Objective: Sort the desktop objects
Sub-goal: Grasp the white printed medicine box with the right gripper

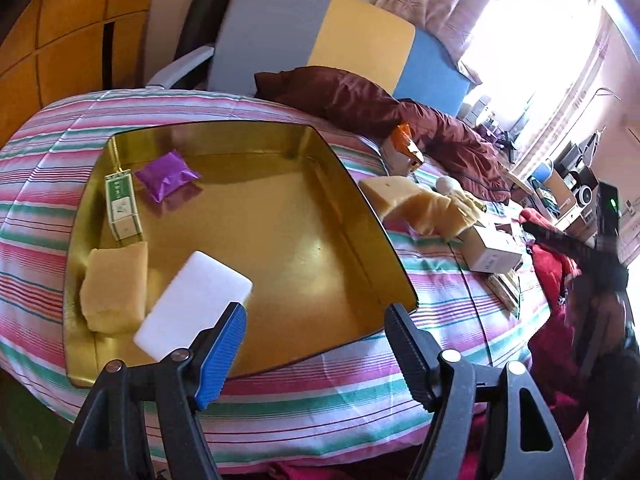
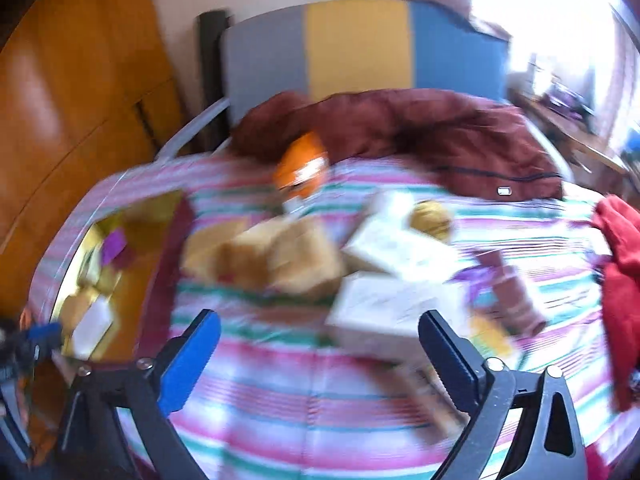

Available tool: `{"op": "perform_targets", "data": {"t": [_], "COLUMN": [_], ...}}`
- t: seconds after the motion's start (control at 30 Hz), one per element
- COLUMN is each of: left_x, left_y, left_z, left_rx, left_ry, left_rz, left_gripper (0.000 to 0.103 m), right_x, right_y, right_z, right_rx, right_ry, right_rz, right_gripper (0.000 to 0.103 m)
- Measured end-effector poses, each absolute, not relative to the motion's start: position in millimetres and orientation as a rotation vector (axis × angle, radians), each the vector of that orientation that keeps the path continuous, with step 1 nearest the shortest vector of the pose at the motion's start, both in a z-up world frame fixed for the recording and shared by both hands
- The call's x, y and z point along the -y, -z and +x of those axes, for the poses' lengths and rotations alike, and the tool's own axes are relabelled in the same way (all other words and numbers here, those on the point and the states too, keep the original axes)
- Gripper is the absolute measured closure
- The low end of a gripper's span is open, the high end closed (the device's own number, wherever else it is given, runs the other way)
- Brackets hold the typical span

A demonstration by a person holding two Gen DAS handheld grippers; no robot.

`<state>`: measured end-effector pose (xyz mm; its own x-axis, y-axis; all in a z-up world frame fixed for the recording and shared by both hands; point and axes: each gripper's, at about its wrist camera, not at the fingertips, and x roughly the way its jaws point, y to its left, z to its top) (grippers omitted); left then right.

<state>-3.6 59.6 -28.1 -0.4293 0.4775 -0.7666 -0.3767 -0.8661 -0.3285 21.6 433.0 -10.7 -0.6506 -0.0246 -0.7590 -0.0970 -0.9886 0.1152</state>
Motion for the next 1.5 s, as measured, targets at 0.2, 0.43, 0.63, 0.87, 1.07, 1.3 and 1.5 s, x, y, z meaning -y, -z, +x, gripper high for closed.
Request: {"op": "perform_targets", "data": {"t": [0.2,0.43,0.63,0.87,1.07,1.3,1.5], "left_x": [-67,-75,-89,-99,-100,-106,-124], "left_y": [31,31,34,31,32,27,25], "left_z": [-1,0,-2,3,4,5,-3], "left_rx": [0.127,0.091,0.072,0.036,0.028,0.018,0.020], "left_ry": [-2.281,-2.280,-2.252,-2.231,-2.225,-2.213,-2.164], "left_rz": [-1.300,-1.322,-1.337,-1.325,-1.330,-1.317,-1.314], "left_gripper": [0.030,0.030,0.030,0.030,0.030,0.030,0.030], "right_x": [-506,-540,-537,-509,-454,-428,-408], "right_y": [16,45,58,62,61,67,71], "right_z": [-10,-38,-42,-36,-30,-21,-24], "right_rx": [-0.425,-0.687,-0.725,-0.800,-0.520,-0.174,0.111], "right_ry": [-2.693,-2.687,-2.675,-2.726,-2.856,-2.861,-2.848], "right_rz": [-1.289,-1.324,-1.469,-1.734,-1.954,-1.943,-1.833], "right_gripper": [0.000,0.000,0.000,0.000,0.001,0.002,0.029]}}
